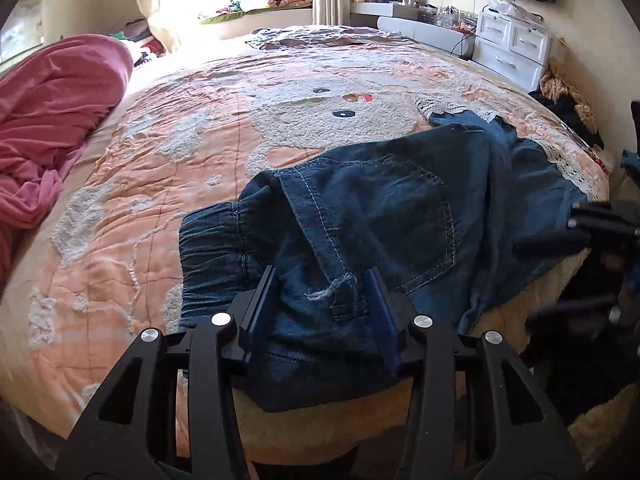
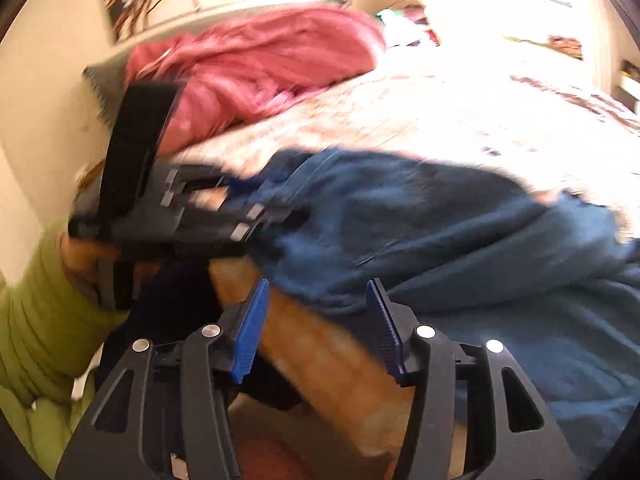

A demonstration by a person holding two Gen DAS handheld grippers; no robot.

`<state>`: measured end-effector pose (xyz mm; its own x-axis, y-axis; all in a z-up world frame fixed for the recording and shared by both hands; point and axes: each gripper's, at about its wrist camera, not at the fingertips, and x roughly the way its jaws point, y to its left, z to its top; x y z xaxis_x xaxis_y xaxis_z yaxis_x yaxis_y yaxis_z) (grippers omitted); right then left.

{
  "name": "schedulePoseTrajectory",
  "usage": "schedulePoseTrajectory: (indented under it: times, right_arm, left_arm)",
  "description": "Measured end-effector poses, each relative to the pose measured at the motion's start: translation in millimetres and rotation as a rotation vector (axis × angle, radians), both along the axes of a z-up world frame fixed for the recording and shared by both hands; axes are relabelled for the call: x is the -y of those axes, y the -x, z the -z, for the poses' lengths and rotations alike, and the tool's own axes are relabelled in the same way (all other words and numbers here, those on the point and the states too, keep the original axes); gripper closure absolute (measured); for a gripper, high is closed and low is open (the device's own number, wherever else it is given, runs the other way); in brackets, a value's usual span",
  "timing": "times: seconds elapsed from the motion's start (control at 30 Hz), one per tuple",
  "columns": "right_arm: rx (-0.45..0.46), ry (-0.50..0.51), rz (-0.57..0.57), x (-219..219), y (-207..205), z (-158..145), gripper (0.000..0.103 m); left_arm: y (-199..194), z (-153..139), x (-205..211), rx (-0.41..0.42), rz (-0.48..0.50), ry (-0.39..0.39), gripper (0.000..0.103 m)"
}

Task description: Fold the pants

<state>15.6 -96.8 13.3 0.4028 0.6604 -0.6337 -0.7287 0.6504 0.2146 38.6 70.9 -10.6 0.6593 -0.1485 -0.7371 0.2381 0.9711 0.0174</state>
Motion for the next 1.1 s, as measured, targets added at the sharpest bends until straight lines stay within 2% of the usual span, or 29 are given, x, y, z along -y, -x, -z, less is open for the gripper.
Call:
schedulePoseTrajectory:
  times: [0.1, 0.2, 0.27, 0.33, 0.37, 0.5, 0.57, 0.63, 0.77, 0.87, 0.97, 1.03, 1.1]
  right_arm:
    - [0.016, -0.040, 0.088, 9.4, -13.8, -13.3, 0.054]
    - [0.016, 0.010, 0.131, 1.9, -37.6, -9.9, 0.054]
    - [-0.034, 0.056, 0.134, -5.0, -52.6, 2.1, 0.054]
    - [-0.113, 0.155, 0.165, -11.7, -67.8, 25.6, 0.054]
    - [-0.135, 0.171, 0.173, -13.6, -71.2, 35.5, 0.053]
    - [-0.106, 0.117, 0.173, -5.6, -64.4, 34.1, 0.054]
    - [-0.126, 0.018, 0.167, 11.2, -62.5, 22.6, 0.054]
    - [-0.097, -0.054, 0.188, 31.0, -58.1, 5.9, 0.052]
    - [-0.069, -0.091, 0.278, 72.4, -56.0, -11.1, 0.046]
    - [-0.068, -0.098, 0.356, 95.9, -60.2, -15.9, 0.041]
    - [-0.055, -0.083, 0.415, 113.8, -60.1, -19.4, 0.038]
    - [-0.043, -0.080, 0.440, 122.9, -61.2, -21.3, 0.031]
    - [-0.029, -0.067, 0.463, 132.7, -60.6, -23.1, 0.029]
  left_arm:
    - [0.2, 3.2, 2.7, 0.005, -0.002, -0.024, 0.065]
    - [0.8, 6.3, 7.3, 0.015, -0.006, -0.059, 0.065]
    - [0.6, 8.0, 7.9, 0.020, -0.008, -0.064, 0.065]
    - [0.4, 8.4, 6.5, 0.023, -0.009, -0.056, 0.065]
    - [0.2, 8.4, 6.2, 0.023, -0.007, -0.050, 0.065]
    - [0.6, 8.2, 9.2, 0.043, -0.002, -0.053, 0.063]
    - [2.7, 2.2, 8.1, 0.056, 0.004, -0.023, 0.058]
    - [6.8, -7.6, 7.4, 0.069, 0.002, 0.012, 0.052]
    - [17.7, -29.9, 14.2, 0.110, 0.027, 0.068, 0.047]
    - [23.4, -42.8, 30.9, 0.139, 0.075, 0.066, 0.042]
    - [24.6, -50.5, 48.2, 0.140, 0.118, 0.086, 0.038]
    - [23.2, -52.0, 60.2, 0.129, 0.163, 0.118, 0.037]
    - [18.6, -48.9, 73.8, 0.111, 0.190, 0.123, 0.036]
